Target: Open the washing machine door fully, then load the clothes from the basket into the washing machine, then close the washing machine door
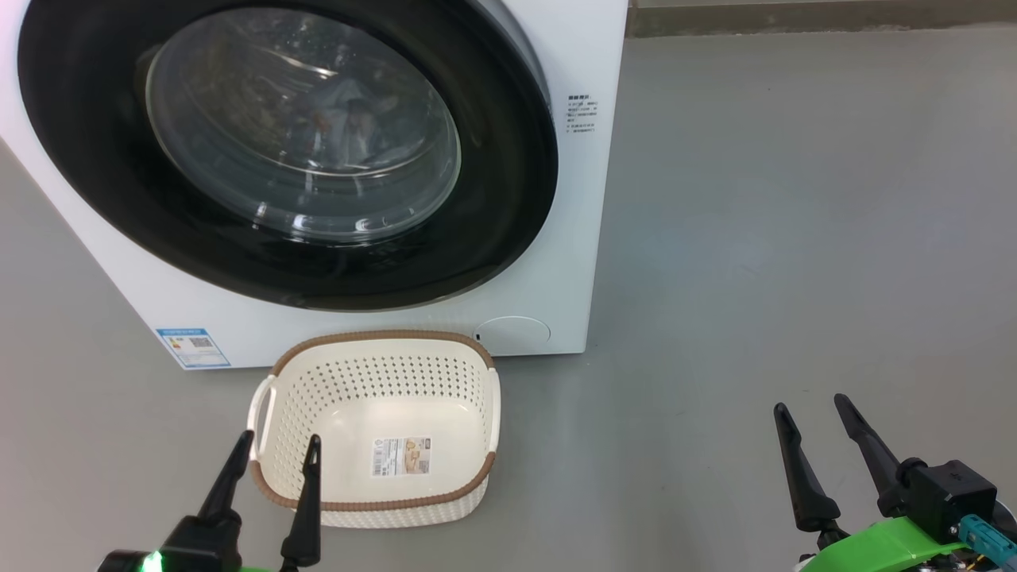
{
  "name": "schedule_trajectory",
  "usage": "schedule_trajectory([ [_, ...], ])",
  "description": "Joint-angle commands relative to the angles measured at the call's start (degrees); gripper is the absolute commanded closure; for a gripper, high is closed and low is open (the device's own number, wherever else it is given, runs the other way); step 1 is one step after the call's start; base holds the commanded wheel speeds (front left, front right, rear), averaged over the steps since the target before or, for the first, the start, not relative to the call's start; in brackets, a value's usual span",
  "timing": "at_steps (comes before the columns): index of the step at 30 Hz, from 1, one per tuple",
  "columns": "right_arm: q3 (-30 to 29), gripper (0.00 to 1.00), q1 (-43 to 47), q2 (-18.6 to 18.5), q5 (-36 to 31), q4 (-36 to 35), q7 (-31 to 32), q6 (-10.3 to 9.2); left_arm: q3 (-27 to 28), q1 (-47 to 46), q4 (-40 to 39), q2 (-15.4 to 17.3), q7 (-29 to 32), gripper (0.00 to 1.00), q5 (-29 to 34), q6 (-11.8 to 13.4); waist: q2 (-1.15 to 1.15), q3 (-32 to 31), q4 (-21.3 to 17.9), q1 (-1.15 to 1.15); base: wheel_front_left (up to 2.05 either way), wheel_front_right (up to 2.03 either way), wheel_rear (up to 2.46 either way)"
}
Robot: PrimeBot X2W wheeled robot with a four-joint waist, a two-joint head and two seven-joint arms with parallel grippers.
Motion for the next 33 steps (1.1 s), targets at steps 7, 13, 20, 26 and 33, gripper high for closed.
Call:
schedule_trajectory([
  [7,1.40,0.00,-0.88,-0.12,-0.20,-1.05,-0.27,0.08,1.50,-2.00,-1.51,1.12,-0.27,0.00,-0.80,0.99,0.00,-0.04,0.09,0.00,0.00,0.00,0.00],
  [13,0.18,1.00,0.36,0.28,0.13,2.24,0.00,0.00,-0.75,0.45,1.73,-0.55,0.01,1.00,-0.50,0.46,0.00,-0.06,0.16,0.00,0.00,0.00,0.00],
  [20,0.22,1.00,0.43,0.30,3.59,3.38,0.48,0.00,-0.29,0.64,2.51,-0.96,0.54,1.00,-3.97,0.12,0.00,-0.18,0.01,0.10,0.00,0.00,0.00],
  [26,0.16,1.00,-0.06,0.22,7.63,4.02,1.06,0.01,0.45,0.27,2.93,-1.01,1.22,1.00,-8.05,-0.32,0.00,-0.19,-0.17,0.01,0.00,0.00,0.00],
  [33,0.08,1.00,-0.68,0.15,12.32,4.74,1.73,0.01,1.33,-0.26,3.50,-1.10,2.02,1.00,-12.76,-0.86,0.00,-0.22,-0.37,0.00,0.00,0.00,0.00],
])
